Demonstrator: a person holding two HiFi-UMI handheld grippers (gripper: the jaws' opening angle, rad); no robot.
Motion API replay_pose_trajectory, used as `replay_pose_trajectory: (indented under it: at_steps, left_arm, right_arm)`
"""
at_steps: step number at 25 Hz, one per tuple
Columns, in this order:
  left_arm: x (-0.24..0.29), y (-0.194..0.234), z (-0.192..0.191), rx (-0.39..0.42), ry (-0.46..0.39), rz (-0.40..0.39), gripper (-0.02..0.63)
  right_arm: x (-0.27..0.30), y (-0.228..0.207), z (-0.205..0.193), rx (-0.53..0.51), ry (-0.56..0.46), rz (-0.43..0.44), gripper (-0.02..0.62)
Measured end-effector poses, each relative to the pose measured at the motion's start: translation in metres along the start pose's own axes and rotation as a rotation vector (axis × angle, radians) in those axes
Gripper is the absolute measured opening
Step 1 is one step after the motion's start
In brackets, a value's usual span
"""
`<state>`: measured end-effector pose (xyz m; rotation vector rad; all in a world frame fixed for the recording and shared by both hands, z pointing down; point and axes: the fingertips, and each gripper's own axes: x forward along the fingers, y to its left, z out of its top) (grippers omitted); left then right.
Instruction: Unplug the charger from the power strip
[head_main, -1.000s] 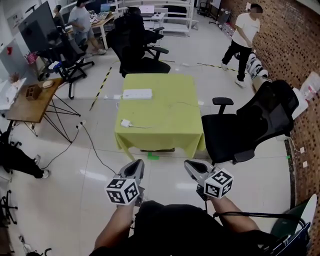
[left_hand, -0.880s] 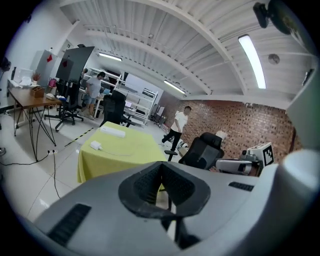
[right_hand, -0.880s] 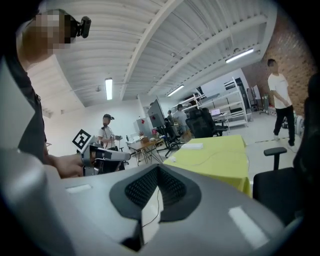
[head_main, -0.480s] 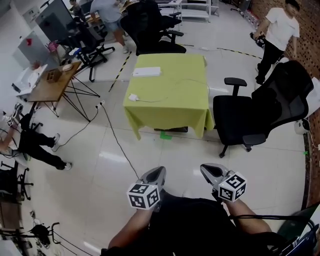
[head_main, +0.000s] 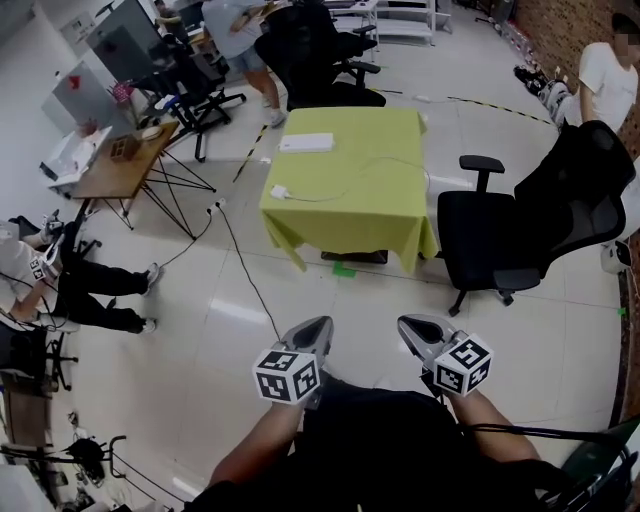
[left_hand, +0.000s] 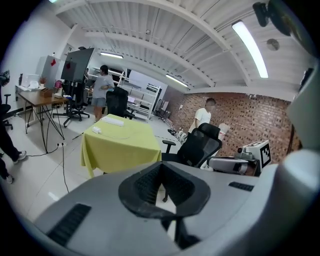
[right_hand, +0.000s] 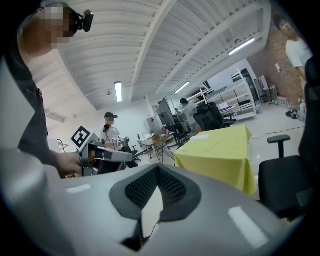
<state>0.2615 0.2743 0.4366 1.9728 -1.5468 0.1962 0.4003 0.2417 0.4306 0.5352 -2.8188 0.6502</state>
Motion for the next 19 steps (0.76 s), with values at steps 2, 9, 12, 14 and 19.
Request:
replay_pose_trajectory:
  at_steps: [2, 9, 12, 14, 19]
  left_arm:
    - [0.003, -0.003, 0.003, 0.002, 0.006, -0.011, 0.006]
    - [0.003, -0.014, 0.007, 0.02, 0.006, -0.027, 0.006]
    - [0.002, -0.011, -0.001, 0.018, 0.024, -0.023, 0.006]
    - [0.001, -0.011, -0.005, 0.012, 0.029, -0.021, 0.006]
    - [-0.001, -0.011, -0.015, 0.003, 0.033, -0.009, 0.006]
  right_arm:
    - [-0.002, -0.002, 0.002, -0.003, -0.001, -0.009, 0.002]
    - [-0.008, -0.001, -0.003, -0.035, 0.025, -0.017, 0.002]
    - [-0.006, 0.004, -0.005, -0.053, 0.033, -0.016, 0.002]
    - [-0.005, 0.005, -0.006, -0.05, 0.031, -0.013, 0.002]
    - [-0.003, 0.006, -0.013, -0.039, 0.026, 0.004, 0.002]
